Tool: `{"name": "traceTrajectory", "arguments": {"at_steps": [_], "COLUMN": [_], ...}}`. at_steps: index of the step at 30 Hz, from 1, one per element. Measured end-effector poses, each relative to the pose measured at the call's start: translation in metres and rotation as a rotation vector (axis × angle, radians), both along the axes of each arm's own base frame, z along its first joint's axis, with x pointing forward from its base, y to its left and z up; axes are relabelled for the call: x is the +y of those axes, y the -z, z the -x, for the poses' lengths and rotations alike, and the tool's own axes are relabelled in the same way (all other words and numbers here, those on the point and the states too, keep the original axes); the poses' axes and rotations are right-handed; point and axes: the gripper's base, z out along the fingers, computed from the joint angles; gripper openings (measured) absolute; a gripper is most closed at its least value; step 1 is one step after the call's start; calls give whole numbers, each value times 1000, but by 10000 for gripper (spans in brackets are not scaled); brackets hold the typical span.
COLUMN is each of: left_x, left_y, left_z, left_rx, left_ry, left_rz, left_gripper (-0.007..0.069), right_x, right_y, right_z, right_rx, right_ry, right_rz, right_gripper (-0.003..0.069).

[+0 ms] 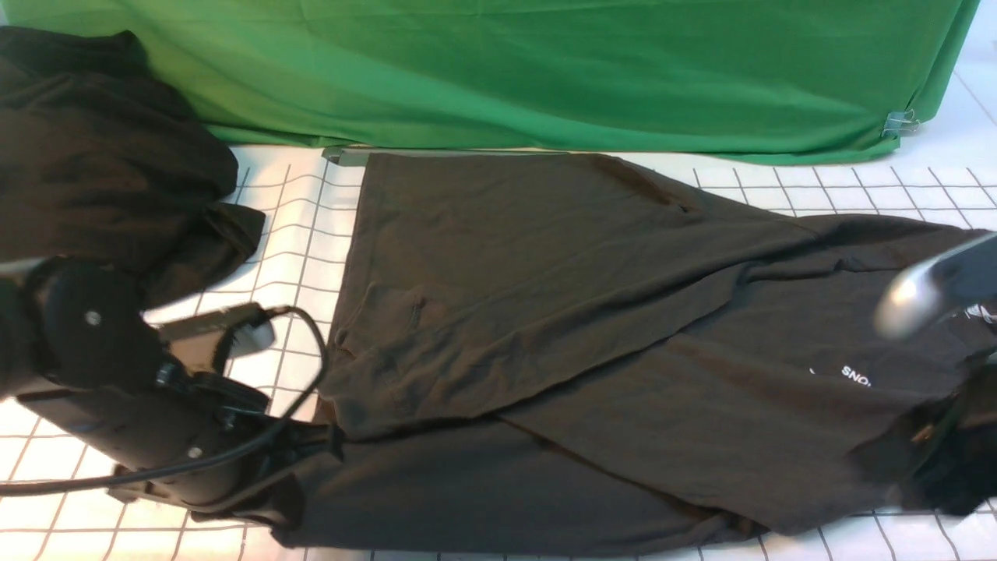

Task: Fold a long-sleeved shirt over a white checkered tablecloth.
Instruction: 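Grasp the near edge of the shirt at its hem and shoulder corners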

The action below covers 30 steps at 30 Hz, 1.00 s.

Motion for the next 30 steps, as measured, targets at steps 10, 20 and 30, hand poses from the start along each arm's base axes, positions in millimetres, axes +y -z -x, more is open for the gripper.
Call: {"name": "traceTrajectory", "arguments": {"at_steps": [10, 20, 30], "left_x": [9, 9, 9], "left_y": [-1, -1, -2], "left_z": [-2, -3, -3], "left_rx": [-3, -19, -33], "left_ry": [18, 17, 18], "left_rz": [0, 7, 6], "left_gripper": [13, 13, 13], "right_x": [62, 75, 82], "right_y": [71, 122, 122], "right_z": [-6, -29, -42], "right_rx": [98, 148, 136], "right_ry": [-305, -321, -321], "right_rz": [334, 500, 549], "right_gripper": [536, 440, 191]}}
